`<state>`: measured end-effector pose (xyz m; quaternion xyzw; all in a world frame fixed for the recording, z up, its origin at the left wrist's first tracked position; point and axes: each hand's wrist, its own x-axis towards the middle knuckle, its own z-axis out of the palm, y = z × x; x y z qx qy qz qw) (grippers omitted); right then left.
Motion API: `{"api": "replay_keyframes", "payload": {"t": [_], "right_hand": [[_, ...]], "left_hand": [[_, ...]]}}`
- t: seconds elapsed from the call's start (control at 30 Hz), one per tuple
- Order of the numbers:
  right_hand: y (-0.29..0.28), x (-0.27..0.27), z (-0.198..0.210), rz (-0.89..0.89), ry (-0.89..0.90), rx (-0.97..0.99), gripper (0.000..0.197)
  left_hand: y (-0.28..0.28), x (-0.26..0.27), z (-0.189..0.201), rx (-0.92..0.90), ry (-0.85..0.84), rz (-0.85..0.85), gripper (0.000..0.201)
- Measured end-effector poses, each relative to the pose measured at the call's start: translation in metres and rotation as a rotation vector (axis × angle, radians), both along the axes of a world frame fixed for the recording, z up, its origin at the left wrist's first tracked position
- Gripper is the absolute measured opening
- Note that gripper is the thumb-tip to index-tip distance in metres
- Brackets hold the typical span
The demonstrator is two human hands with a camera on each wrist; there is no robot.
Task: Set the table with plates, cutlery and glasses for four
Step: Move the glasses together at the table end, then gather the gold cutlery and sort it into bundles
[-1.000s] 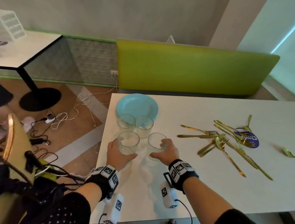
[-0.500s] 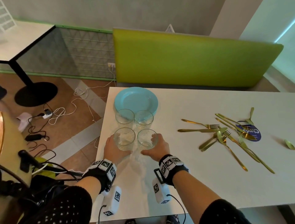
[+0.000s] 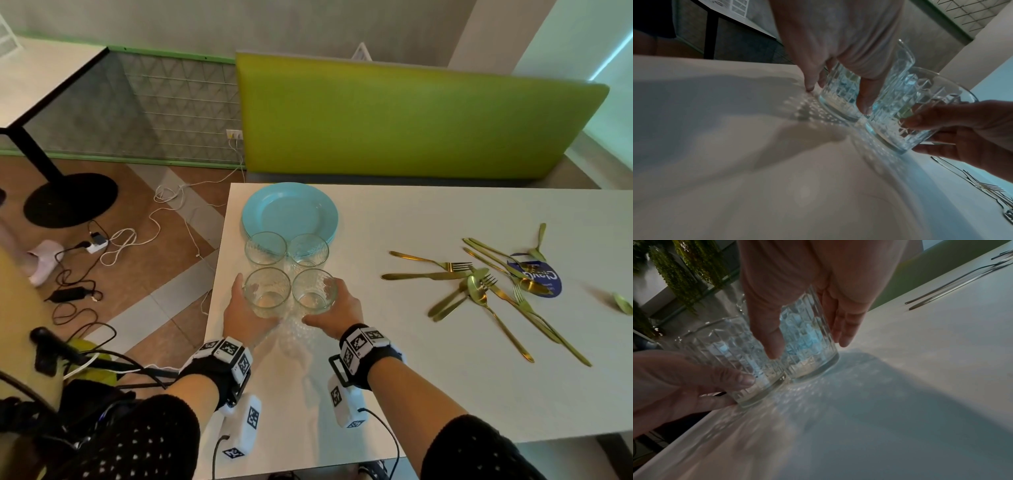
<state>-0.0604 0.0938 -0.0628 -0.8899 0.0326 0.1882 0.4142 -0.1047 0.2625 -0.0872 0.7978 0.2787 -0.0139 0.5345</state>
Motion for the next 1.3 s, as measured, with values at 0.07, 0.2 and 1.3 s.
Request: {"api": "replay_keyframes", "payload": {"t": [0.07,0.2,1.3], "right_hand": [[0.001,0.001,-0.001,-0.004,0.0,0.001,0.082],[0.001,0.001,-0.002,-0.008,0.001,-0.003,0.082],[-0.156,0.048,0.092,-0.253,-0.084,-0.231,0.067]], "left_hand": [[0.0,0.001,-0.001,0.003,-0.001,-0.001,0.114],[0.002,0.004,-0.003,0.012,0.008,-0.017,0.114],[-0.135,0.108,0.125,0.323,-0.498,-0.459,0.03]]}}
